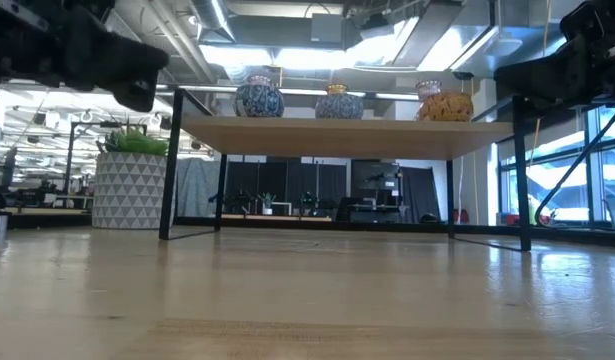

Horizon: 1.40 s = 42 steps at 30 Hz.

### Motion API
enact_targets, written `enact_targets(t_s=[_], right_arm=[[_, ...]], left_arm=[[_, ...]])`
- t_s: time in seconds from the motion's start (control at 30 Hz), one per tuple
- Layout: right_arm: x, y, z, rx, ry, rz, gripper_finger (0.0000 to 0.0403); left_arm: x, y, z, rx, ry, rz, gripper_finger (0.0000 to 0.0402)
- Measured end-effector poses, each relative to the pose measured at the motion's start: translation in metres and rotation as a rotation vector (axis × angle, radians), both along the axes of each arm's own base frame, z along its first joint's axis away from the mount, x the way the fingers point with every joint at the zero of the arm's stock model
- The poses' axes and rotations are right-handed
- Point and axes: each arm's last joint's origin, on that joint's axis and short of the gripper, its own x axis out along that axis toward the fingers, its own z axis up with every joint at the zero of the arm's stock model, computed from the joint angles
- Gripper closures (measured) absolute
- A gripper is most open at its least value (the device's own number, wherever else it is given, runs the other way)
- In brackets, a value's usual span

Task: Pick & Place candle stick holders
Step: Return to Home Position

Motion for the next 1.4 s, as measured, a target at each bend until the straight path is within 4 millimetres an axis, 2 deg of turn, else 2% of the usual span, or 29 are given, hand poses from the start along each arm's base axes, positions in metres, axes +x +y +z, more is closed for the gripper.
enact_targets(t_s=[0.17,0.3,0.47,0.63,0.87,1.1,1.4], right_arm=[[0.0,0.0,0.0,-0.001,0.003,0.0,0.04],[0.0,0.0,0.0,-0.002,0.005,-0.001,0.04],[0.0,0.0,-0.001,-0.002,0.006,0.0,0.04],[0.0,0.0,-0.002,0.015,0.02,0.001,0.04],[0.0,0.0,-0.005,0.111,0.046,0.001,0.04],[0.0,0.0,-0.005,0.116,0.045,0.001,0.04],[0.0,0.0,-0.005,0.114,0.045,0.0,0.04]], left_arm=[[-0.014,0.01,-0.008,-0.039,-0.098,-0.126,0.04],[-0.015,0.014,-0.001,-0.043,-0.158,-0.176,0.04],[-0.016,0.019,0.003,-0.027,-0.192,-0.152,0.04],[-0.025,0.017,0.014,-0.017,-0.273,-0.186,0.04],[-0.041,0.018,0.014,0.014,-0.225,-0.089,0.04],[-0.056,0.016,0.012,-0.02,-0.195,-0.232,0.04],[-0.062,0.017,0.006,-0.004,-0.149,-0.262,0.04]])
